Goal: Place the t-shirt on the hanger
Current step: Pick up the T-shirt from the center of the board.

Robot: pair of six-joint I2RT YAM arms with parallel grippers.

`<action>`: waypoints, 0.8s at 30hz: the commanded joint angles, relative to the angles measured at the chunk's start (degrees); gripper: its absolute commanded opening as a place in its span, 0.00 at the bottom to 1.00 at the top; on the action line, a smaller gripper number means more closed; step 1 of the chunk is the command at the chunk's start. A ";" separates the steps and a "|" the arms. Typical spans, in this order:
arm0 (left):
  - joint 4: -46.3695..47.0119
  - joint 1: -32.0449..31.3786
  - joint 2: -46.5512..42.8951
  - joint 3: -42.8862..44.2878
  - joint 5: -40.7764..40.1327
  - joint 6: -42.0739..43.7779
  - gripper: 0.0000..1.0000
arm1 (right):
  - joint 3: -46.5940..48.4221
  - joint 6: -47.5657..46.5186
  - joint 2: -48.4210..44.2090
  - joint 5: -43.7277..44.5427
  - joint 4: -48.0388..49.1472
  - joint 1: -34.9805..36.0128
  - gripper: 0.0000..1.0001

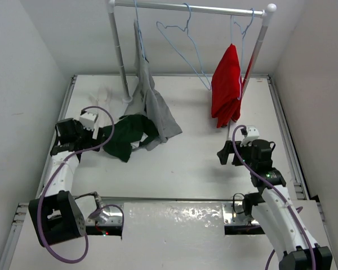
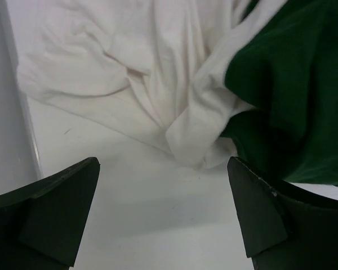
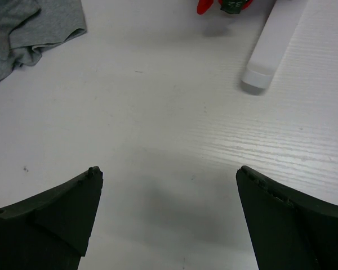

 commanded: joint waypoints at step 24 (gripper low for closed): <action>0.96 -18.01 9.59 4.68 10.33 7.28 0.60 | 2.88 4.01 4.39 -9.61 5.20 -0.02 0.98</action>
